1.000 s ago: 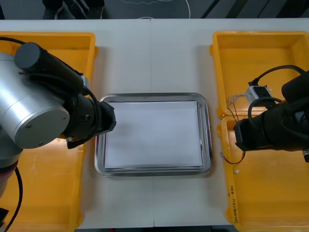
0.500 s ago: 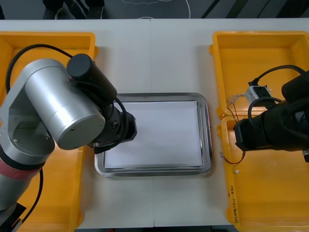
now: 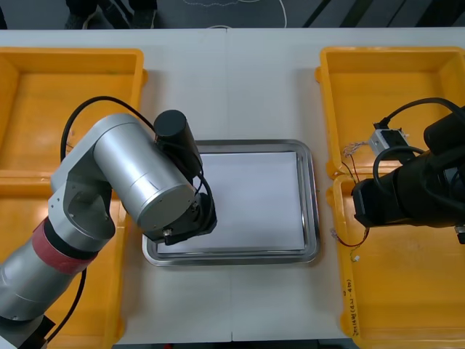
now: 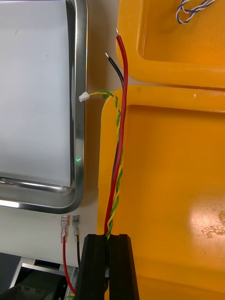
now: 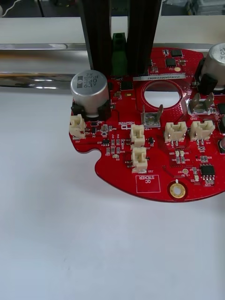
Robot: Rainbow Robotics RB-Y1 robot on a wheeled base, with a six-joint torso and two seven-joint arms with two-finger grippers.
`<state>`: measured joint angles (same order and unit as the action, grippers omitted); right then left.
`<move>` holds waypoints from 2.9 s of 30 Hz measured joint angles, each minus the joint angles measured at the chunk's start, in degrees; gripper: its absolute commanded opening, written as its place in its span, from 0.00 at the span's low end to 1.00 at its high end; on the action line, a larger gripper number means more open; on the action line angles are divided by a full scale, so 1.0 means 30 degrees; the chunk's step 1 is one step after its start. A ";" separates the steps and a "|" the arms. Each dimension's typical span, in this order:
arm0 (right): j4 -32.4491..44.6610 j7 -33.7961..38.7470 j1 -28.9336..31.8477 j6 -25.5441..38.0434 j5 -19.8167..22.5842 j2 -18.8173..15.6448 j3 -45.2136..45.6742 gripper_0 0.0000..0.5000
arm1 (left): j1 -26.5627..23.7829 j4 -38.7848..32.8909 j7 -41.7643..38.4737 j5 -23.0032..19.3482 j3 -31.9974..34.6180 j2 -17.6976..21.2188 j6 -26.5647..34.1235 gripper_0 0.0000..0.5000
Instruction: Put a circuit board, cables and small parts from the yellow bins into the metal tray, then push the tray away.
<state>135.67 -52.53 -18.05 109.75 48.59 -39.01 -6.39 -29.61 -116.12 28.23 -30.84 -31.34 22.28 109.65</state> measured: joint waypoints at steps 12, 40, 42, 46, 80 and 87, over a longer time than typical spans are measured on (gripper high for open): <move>-0.0001 0.0000 0.0000 0.0000 -0.0006 0.0000 0.0000 0.00 | 0.0000 0.0988 0.0696 0.0338 -0.0847 -0.0119 -0.0968 0.00; -0.0001 -0.0001 0.0000 0.0000 -0.0036 0.0000 0.0000 0.00 | 0.0673 0.1469 0.2407 0.1176 -0.1039 -0.0654 -0.1892 0.00; -0.0001 -0.0001 0.0000 0.0000 -0.0037 0.0000 0.0000 0.00 | 0.0838 0.1471 0.2417 0.1318 -0.1039 -0.0751 -0.1898 0.00; -0.0001 -0.0001 0.0000 0.0000 -0.0038 0.0000 0.0000 0.00 | 0.1054 0.1476 0.2420 0.1440 -0.1039 -0.0862 -0.1903 0.01; -0.0003 -0.0021 0.0000 0.0000 -0.0087 -0.0001 -0.0001 0.00 | 0.0739 -0.1956 0.2902 0.2297 0.1649 -0.0888 -0.0060 1.00; -0.0004 -0.0107 -0.0012 0.0001 -0.0087 -0.0002 -0.0001 0.00 | 0.0678 -0.3522 0.2909 0.2430 0.4315 -0.0877 -0.0035 1.00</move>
<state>135.66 -52.85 -18.09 109.75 48.33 -39.02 -6.39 -27.58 -126.68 36.95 -23.55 -18.39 19.65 109.54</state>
